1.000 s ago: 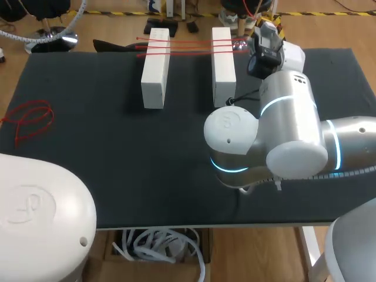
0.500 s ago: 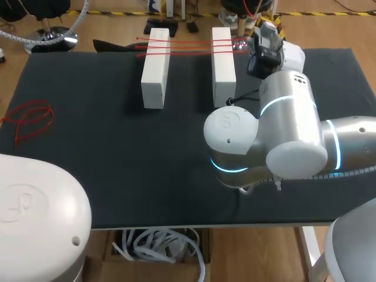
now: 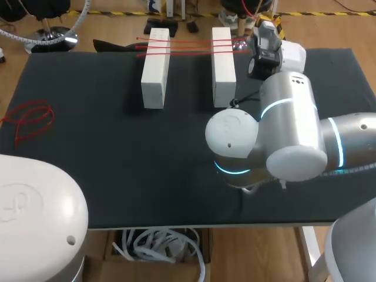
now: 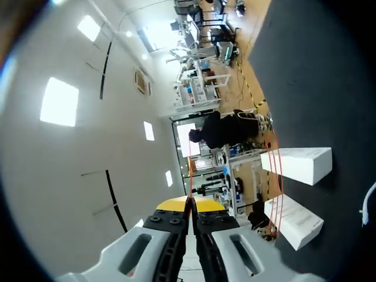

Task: Grab the tape and strap the tape.

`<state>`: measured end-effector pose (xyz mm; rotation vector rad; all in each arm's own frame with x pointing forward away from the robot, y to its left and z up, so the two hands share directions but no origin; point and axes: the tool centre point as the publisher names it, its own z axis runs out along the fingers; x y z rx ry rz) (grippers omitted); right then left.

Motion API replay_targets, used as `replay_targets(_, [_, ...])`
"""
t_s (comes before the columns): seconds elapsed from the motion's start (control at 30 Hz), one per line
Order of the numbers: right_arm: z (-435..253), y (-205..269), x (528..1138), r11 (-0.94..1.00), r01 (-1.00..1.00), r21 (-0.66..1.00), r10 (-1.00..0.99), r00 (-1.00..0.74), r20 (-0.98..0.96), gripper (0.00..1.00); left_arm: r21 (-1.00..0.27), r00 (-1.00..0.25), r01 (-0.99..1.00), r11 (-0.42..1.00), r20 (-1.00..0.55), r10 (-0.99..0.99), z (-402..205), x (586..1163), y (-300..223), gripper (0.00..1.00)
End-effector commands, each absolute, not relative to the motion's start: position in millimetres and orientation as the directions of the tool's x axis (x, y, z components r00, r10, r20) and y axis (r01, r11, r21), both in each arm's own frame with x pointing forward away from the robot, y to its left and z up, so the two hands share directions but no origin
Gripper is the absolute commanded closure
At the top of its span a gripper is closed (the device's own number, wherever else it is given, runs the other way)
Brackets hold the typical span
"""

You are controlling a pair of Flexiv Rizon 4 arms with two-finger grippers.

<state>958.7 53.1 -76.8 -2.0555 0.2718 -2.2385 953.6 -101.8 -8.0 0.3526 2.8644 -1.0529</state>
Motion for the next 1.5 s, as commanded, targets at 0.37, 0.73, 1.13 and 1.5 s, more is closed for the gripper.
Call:
replay_targets(0.37, [-54,30,959,-0.968,-0.103,0.228,0.245,-0.216,0.945,1.0,-0.628,-0.971,0.237,0.741,-0.142,0.19,-7,954,-102,1.0])
replay_targets(0.73, [-47,27,958,-0.975,-0.131,0.178,0.204,-0.219,0.954,1.0,-0.628,-0.971,0.237,0.741,-0.142,0.19,-7,954,-102,1.0])
replay_targets(1.13, [-47,27,958,-0.975,-0.131,0.178,0.204,-0.219,0.954,1.0,-0.628,-0.971,0.237,0.741,-0.142,0.19,-7,954,-102,1.0])
replay_targets(1.5, [-38,-1,969,-0.797,-0.255,0.548,0.576,-0.047,0.816,1.0,-0.628,-0.971,0.237,0.741,-0.142,0.19,-7,954,-102,1.0])
